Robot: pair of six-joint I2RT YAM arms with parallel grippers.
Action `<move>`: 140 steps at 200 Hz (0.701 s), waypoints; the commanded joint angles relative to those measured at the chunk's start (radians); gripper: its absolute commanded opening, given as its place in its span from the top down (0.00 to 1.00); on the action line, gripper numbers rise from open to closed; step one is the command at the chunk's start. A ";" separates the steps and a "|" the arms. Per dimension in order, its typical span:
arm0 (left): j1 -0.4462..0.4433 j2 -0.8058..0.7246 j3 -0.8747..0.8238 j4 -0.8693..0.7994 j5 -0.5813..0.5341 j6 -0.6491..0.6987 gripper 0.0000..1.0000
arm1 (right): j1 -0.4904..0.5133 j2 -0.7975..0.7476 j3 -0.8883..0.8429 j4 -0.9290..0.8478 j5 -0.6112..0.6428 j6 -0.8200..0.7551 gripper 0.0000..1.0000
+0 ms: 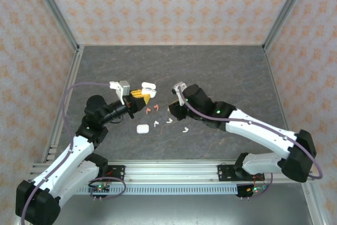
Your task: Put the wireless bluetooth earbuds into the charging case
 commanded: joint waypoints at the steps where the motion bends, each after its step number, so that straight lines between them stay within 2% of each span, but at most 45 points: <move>1: -0.043 0.024 0.013 0.089 0.011 0.023 1.00 | -0.001 -0.075 0.069 0.072 0.086 -0.093 0.81; 48: -0.113 0.076 0.035 0.132 0.002 0.039 1.00 | 0.003 -0.107 0.128 0.168 0.013 -0.166 0.81; 140: -0.127 0.084 0.042 0.127 0.011 0.053 1.00 | 0.011 0.015 0.172 0.217 -0.115 -0.170 0.81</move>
